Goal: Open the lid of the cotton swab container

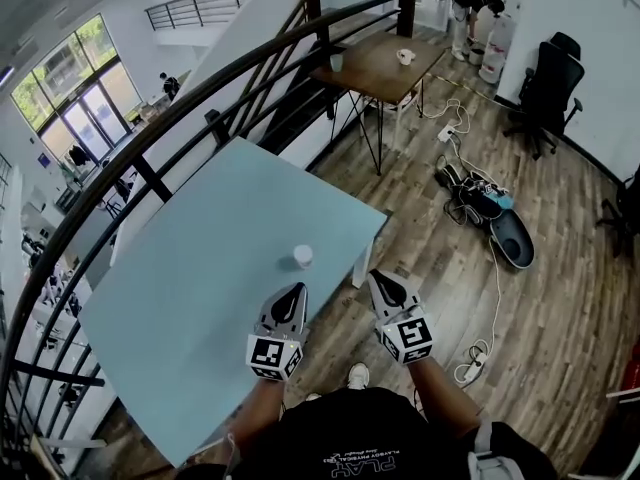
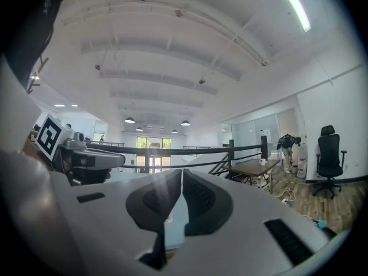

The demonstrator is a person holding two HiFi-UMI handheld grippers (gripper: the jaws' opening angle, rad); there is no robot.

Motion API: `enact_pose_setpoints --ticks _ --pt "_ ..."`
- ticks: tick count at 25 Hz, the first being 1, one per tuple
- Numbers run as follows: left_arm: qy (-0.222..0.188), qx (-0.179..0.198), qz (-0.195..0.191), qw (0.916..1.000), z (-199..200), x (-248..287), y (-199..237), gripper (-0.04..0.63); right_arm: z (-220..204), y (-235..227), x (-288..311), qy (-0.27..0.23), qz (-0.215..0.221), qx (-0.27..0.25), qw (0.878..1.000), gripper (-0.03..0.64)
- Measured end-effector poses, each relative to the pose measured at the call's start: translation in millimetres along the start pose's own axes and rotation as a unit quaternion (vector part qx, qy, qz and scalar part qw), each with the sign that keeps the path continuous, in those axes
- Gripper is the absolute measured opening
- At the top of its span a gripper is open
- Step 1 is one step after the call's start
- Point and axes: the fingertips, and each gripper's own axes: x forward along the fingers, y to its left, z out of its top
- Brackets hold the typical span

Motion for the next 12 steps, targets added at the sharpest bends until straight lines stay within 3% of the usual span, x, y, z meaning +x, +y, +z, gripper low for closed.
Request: enact_pose_setpoints --ticks 12 --pt "0.031 0.014 0.05 0.9981 -13 12 21 0.012 -16 5 37 0.016 0.069 0.002 0.997 0.022"
